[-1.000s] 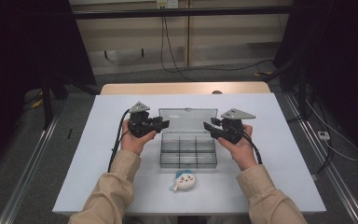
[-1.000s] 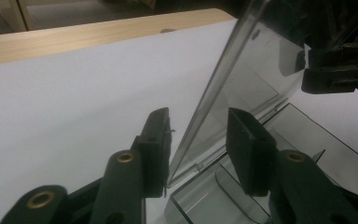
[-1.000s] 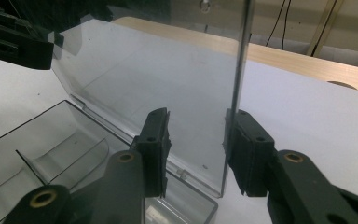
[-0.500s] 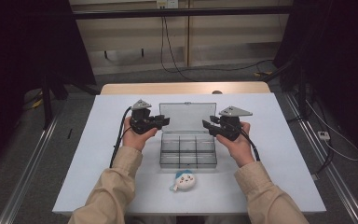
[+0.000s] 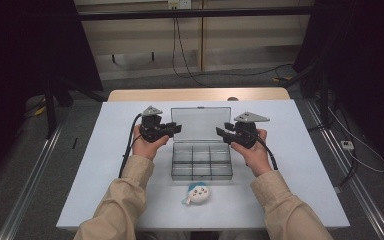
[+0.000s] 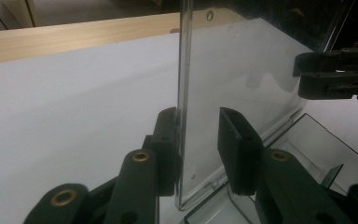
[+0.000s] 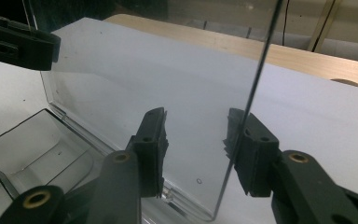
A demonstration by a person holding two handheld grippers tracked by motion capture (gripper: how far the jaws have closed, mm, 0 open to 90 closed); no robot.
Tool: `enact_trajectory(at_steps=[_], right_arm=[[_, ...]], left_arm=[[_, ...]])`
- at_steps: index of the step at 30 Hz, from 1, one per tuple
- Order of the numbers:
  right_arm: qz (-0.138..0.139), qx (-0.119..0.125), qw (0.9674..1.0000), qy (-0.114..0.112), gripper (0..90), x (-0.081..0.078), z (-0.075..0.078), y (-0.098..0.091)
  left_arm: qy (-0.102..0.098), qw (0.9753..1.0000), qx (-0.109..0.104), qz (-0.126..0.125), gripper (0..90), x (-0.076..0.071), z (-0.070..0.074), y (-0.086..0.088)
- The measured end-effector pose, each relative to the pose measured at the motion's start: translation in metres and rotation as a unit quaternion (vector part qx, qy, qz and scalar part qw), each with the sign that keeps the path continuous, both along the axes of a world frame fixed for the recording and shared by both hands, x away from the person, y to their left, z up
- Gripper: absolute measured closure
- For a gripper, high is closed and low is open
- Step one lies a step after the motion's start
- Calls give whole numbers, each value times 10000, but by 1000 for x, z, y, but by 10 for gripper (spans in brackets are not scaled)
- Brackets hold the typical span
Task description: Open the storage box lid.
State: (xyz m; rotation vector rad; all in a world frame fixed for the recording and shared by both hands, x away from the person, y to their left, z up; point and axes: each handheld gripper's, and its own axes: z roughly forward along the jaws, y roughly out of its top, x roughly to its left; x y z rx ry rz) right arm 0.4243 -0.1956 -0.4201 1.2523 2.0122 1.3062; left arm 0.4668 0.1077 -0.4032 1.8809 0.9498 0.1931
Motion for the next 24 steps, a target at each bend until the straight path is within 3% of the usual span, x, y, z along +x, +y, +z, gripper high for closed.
enact_trajectory(at_steps=[24], right_arm=[[-34,104,9999,122,536,10,-4,2]], left_arm=[[82,9997,-86,205,688,6,-6,-2]])
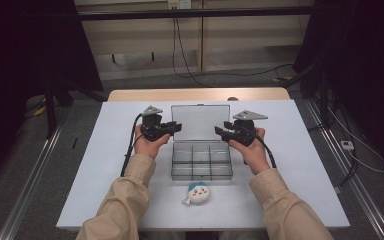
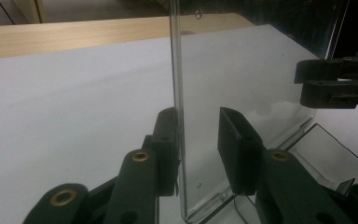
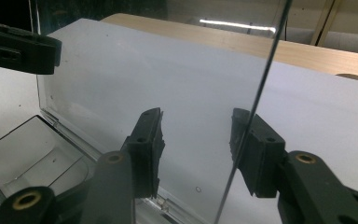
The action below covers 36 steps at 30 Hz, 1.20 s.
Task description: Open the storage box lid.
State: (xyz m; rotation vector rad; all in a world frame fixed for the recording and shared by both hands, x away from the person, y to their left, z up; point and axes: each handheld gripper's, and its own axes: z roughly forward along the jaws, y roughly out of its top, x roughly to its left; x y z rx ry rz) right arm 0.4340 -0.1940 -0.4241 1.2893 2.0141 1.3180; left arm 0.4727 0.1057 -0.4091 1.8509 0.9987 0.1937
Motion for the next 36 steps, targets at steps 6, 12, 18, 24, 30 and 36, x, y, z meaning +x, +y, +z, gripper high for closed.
enact_trajectory(at_steps=[6,12,18,24,30,36], right_arm=[[-6,18,10000,12,535,0,0,0],[-11,172,9998,66,542,2,-2,-2],[-7,169,9998,83,531,3,-3,-2],[-28,151,9998,94,520,4,-4,-1],[-41,159,9998,109,504,6,-6,-1],[-38,227,9996,156,492,8,-8,-1]], left_arm=[[40,10000,-42,28,672,2,-2,-1],[80,9999,-72,58,672,3,-2,-1],[130,9998,-112,93,667,5,-4,-2],[172,9996,-202,118,651,8,-7,-3],[197,9995,-217,122,642,10,-8,-4],[225,9994,-213,130,625,12,-11,-4]])
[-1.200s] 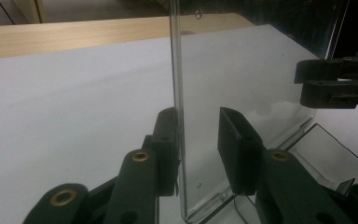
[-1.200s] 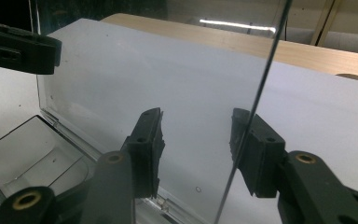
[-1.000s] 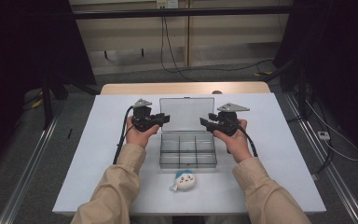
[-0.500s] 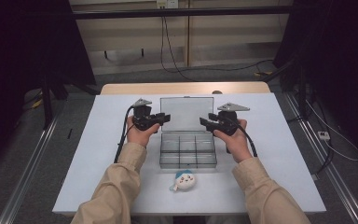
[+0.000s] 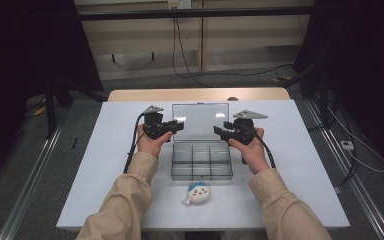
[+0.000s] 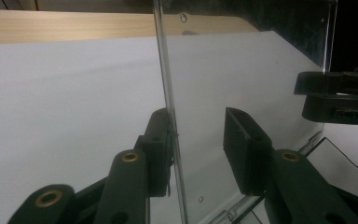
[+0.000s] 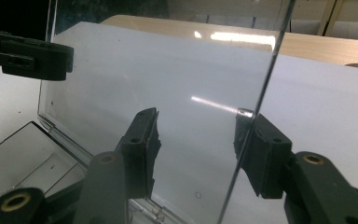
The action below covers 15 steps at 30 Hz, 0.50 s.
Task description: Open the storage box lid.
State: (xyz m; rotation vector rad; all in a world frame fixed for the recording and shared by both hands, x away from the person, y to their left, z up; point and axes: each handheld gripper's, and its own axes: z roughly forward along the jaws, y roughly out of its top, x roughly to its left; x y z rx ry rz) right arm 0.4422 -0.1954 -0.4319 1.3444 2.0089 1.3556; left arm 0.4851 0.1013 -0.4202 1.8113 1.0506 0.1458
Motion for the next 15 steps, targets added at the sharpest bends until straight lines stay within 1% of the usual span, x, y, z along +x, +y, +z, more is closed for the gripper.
enact_trajectory(at_steps=[4,12,15], right_arm=[[-4,19,10000,40,474,2,-2,1],[5,89,9998,152,452,6,-5,0],[18,55,9998,196,429,7,-6,1]], left_arm=[[50,10000,-43,23,615,2,-2,0],[79,9999,-56,73,584,4,-7,-3],[106,9999,-37,89,569,5,-9,-4]])
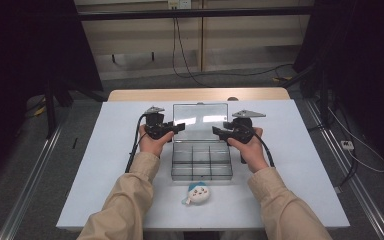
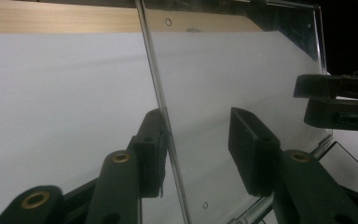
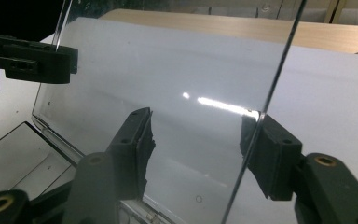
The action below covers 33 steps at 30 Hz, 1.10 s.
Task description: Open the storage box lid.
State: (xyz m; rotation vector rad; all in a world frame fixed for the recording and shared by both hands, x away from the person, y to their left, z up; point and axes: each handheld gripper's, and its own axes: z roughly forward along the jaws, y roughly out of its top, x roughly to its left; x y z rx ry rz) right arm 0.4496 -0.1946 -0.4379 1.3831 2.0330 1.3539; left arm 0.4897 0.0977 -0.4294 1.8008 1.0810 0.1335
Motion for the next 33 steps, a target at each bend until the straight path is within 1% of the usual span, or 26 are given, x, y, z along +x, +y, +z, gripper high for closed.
enact_trajectory(at_steps=[7,10,12,13,15,22,26,33], right_arm=[[-32,68,9998,159,401,4,-5,-1],[-42,109,9996,240,382,5,-8,-1],[-76,66,9994,319,359,6,-10,-2],[-95,53,9993,362,350,6,-11,-2],[-99,101,9990,424,349,7,-13,-3],[-131,187,9983,535,339,8,-15,-4],[-175,279,9972,675,305,8,-18,-3],[-192,397,9958,804,288,10,-21,-3]], left_arm=[[120,9999,59,13,534,3,-6,-1],[248,9996,130,0,505,4,-10,-2],[340,9993,182,17,478,4,-13,-3],[362,9992,176,28,470,5,-14,-3],[407,9991,136,38,463,6,-16,-3],[468,9988,128,51,425,7,-20,-5],[601,9981,80,67,383,7,-24,-6],[705,9975,27,41,358,9,-27,-6]])
